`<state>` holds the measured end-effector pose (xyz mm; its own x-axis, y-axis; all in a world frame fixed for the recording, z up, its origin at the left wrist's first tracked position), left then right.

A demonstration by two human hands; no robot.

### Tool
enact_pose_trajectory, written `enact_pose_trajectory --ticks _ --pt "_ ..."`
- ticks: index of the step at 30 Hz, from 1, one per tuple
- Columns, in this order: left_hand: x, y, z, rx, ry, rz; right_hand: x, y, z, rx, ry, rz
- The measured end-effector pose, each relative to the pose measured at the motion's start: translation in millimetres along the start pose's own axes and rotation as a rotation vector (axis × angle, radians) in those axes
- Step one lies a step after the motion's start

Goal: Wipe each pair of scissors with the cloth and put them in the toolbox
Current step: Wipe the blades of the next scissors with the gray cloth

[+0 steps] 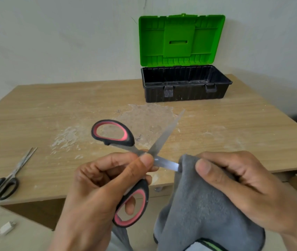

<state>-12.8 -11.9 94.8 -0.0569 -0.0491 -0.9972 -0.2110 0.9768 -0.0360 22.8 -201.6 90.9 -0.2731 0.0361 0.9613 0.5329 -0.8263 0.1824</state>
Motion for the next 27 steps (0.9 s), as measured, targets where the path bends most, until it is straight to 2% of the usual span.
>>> enact_pose_trajectory --ticks 2,10,17,20,23,27 --pt "2.3 -1.3 0.2 0.011 -0.007 0.010 0.4 -7.3 3.3 0.031 -0.009 -0.026" --pt "7.6 4.0 0.4 0.002 -0.027 0.002 6.5 -0.5 0.8 -0.022 0.064 -0.201" --pt "2.3 34.0 6.1 -0.110 0.012 -0.106 3.5 42.4 -19.4 -0.201 0.007 -0.066" --pt "-3.1 28.4 5.8 -0.072 -0.021 -0.009 8.2 48.2 -19.0 -0.239 0.046 -0.011" --pt "-3.7 29.2 4.8 -0.106 -0.035 0.023 13.4 47.9 -15.3 -0.253 0.093 0.040" --pt "-19.0 23.6 -0.1 -0.079 -0.136 0.214 8.2 54.9 -13.1 -0.252 0.091 0.045"
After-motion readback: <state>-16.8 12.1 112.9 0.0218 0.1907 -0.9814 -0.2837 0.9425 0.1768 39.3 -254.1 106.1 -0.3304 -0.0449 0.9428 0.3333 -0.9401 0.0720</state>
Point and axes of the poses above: each hand's wrist, its own z-axis towards the middle knuckle, its own y-axis out of the back of the hand, x = y × z, the point moved 9 cm from there along z, towards the middle knuckle, and after that the axes turned 12 degrees about z, right-handed, at the moved point
